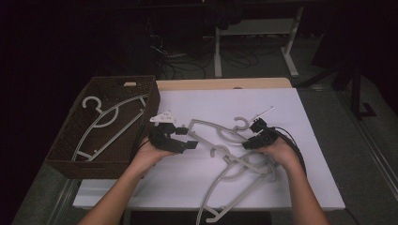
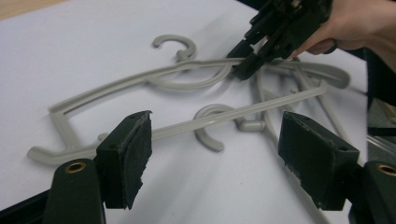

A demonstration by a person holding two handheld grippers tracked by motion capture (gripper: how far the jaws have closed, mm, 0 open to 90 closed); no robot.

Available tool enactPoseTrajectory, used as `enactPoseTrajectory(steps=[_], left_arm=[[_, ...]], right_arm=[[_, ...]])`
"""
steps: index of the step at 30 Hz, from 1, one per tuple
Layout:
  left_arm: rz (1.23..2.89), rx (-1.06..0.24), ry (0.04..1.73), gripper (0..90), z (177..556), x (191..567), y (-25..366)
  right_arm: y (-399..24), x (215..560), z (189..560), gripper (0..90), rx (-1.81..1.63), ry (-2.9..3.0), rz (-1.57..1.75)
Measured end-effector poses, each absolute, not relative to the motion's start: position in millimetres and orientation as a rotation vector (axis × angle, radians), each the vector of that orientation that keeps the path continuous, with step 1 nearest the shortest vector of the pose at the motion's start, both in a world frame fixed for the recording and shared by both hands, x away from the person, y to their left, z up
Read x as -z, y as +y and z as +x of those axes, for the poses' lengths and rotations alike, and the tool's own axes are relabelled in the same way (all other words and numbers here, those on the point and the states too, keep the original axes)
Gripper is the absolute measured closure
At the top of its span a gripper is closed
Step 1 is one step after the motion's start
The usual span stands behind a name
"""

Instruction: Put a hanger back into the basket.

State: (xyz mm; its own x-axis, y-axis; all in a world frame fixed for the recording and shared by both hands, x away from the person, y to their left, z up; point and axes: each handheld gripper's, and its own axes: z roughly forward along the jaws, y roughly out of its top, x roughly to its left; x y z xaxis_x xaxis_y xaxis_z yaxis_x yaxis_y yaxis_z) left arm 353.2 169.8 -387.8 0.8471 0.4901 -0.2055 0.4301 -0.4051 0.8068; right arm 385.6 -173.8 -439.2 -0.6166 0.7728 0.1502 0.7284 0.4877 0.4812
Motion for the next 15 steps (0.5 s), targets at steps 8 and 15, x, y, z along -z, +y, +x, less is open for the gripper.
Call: enactPoseTrajectory(steps=[8,15], left_arm=[[2.066,-0.098,0.687,26.0,353,391,170],[2.081,-0.108,0.683,26.2,355,392,167]], right_arm=[[-175,441,389,80.5,-0.771,2.649,1.289],[-186,438,390,81.2,-0.859,2.694,1.279]])
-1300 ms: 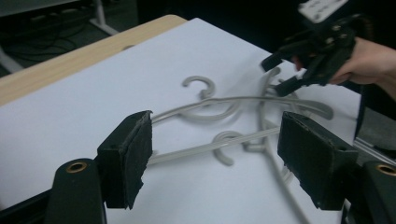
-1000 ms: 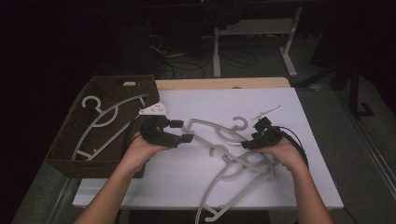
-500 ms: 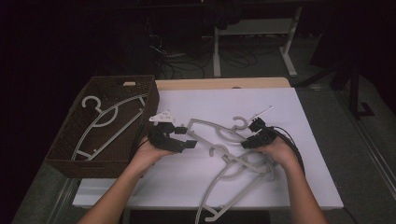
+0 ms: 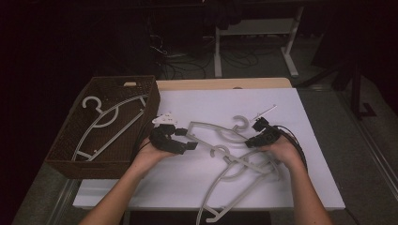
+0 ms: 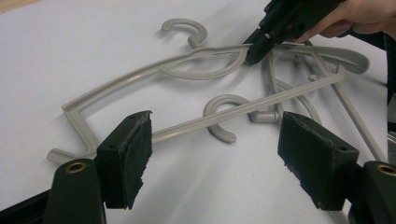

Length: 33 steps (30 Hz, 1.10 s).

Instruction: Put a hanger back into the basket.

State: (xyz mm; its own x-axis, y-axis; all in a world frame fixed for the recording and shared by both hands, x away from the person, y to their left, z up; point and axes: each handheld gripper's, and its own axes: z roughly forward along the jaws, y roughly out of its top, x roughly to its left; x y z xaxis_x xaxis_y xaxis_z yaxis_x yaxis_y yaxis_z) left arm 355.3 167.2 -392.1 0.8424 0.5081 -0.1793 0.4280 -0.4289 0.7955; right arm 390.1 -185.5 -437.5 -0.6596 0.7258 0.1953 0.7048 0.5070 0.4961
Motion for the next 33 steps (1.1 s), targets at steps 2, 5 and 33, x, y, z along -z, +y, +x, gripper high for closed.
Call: enactPoseTrajectory(steps=[2,5,33], left_arm=[[2.086,-0.112,0.68,26.5,356,391,166],[2.096,-0.133,0.667,26.8,357,387,164],[2.447,-0.175,0.436,63.4,360,387,141]], right_arm=[[-189,435,389,81.2,-0.907,2.707,1.283],[-192,428,386,81.2,-0.952,2.708,1.25],[-159,389,349,81.1,-1.052,2.953,0.701]])
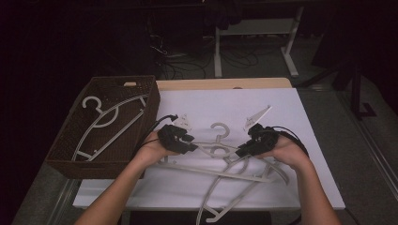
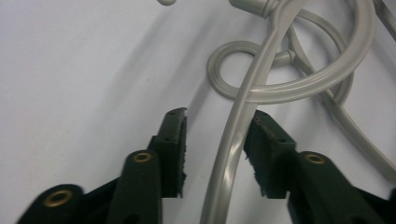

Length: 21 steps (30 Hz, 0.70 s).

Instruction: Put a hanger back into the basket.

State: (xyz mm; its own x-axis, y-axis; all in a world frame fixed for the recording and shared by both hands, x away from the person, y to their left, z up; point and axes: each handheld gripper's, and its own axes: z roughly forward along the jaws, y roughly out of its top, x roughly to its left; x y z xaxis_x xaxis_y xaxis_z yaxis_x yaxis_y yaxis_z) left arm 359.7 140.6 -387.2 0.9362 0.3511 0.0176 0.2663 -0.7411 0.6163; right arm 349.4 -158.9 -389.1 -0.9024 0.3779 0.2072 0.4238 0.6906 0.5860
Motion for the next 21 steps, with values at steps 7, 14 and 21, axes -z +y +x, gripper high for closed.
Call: enactPoseTrajectory(steps=[7,14,21], left_arm=[[2.465,-0.124,0.36,75.7,355,391,137],[2.468,-0.057,0.283,80.0,352,393,136],[2.44,-0.028,0.277,82.2,350,390,138]], right_arm=[[-160,390,348,81.0,0.981,-2.826,-0.64],[-162,391,348,79.5,0.961,-2.841,-0.615],[-167,391,350,70.2,0.998,-2.84,-0.657]])
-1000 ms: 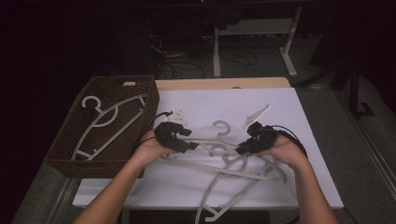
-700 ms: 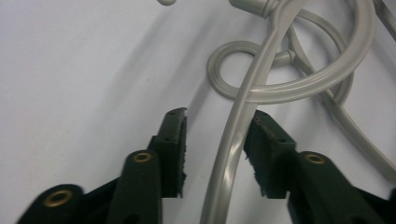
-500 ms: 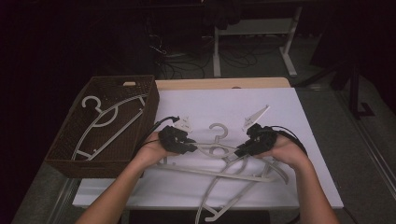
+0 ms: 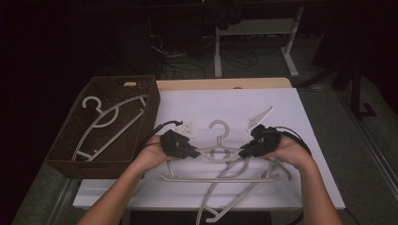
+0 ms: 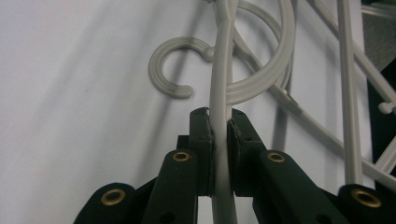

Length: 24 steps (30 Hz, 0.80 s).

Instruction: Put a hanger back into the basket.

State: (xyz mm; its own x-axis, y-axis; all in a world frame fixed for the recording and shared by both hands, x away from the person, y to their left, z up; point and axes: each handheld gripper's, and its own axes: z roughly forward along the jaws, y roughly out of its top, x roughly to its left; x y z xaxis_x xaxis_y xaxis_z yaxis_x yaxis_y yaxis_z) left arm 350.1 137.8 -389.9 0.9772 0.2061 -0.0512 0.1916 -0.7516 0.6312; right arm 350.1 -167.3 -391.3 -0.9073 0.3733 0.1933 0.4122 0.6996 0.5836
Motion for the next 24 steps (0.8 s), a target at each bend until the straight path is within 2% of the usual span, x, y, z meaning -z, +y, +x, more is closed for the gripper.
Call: enactPoseTrajectory(steps=[2,5,10,15,24], left_arm=[[2.414,-0.029,0.298,82.2,350,387,139],[2.383,-0.026,0.338,82.3,349,382,143],[2.38,-0.065,0.423,82.3,346,372,146],[2.383,-0.104,0.464,82.4,341,357,151],[2.323,-0.218,0.564,82.5,339,312,178]], right_arm=[[-169,389,350,63.3,1.027,-2.835,-0.69],[-173,384,351,48.4,1.096,-2.824,-0.767],[-184,370,349,34.0,1.244,-2.802,-0.87],[-191,359,344,27.4,1.315,-2.817,-0.896],[-203,351,337,22.3,1.385,-2.818,-0.963]])
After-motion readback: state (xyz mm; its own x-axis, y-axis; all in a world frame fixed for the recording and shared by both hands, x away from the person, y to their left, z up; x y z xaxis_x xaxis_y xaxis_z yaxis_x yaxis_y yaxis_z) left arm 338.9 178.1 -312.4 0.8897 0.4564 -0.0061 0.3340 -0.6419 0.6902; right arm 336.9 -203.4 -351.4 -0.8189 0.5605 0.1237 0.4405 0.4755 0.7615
